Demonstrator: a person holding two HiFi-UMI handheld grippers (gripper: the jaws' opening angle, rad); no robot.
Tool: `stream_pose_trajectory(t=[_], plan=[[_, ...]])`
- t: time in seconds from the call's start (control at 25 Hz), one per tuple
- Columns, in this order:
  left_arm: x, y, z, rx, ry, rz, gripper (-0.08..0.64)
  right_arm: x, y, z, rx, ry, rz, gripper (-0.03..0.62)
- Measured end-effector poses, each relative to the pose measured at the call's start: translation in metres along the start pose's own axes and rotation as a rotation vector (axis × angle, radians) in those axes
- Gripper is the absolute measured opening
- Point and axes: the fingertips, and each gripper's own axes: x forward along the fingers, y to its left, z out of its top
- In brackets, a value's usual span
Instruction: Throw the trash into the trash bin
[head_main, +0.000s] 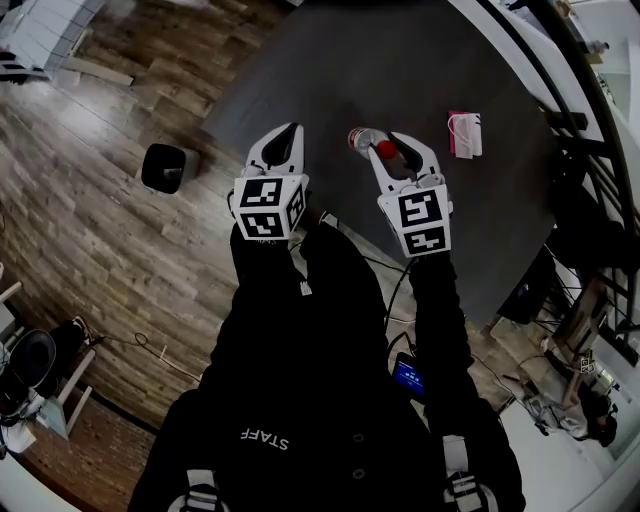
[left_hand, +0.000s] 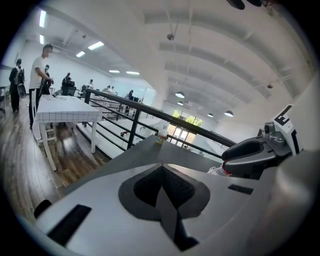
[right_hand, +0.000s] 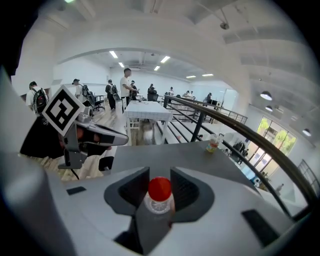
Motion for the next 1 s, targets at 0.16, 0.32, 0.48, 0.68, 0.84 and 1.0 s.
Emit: stream_pose_trajectory(t=[0.16, 0.32, 0.48, 0.68, 0.84, 1.0], plan=[[-0.017, 0.021, 0.009, -0.02, -0.02, 0.021, 0.0, 0.002, 0.021, 0.025, -0.024, -0.019, 0.017, 0.137], [-0.033, 0.043, 0.014, -0.037, -0.037, 0.05, 0.0, 0.009, 0.04, 0.043, -0.04, -0.039, 0.033, 0.137], [-0.048, 0.067, 0.015, -0.047, -0.047, 0.079, 0.0, 0.022, 0.055, 0.054, -0.037, -0.043, 0.047, 0.137], [-0.065, 0.095, 0.016, -0.07, -0.06, 0.118, 0.0, 0.032, 0.079, 0.075, -0.085, -0.05, 0.086, 0.135], [-0.081, 0.114, 0.018, -0.093, -0.081, 0.147, 0.0, 0.038, 0.105, 0.096, -0.134, -0.059, 0.129, 0.133], [-0.103, 0.14, 0.022, -0.123, -0.108, 0.188, 0.0, 0.045, 0.135, 0.123, -0.19, -0.075, 0.179, 0.132]])
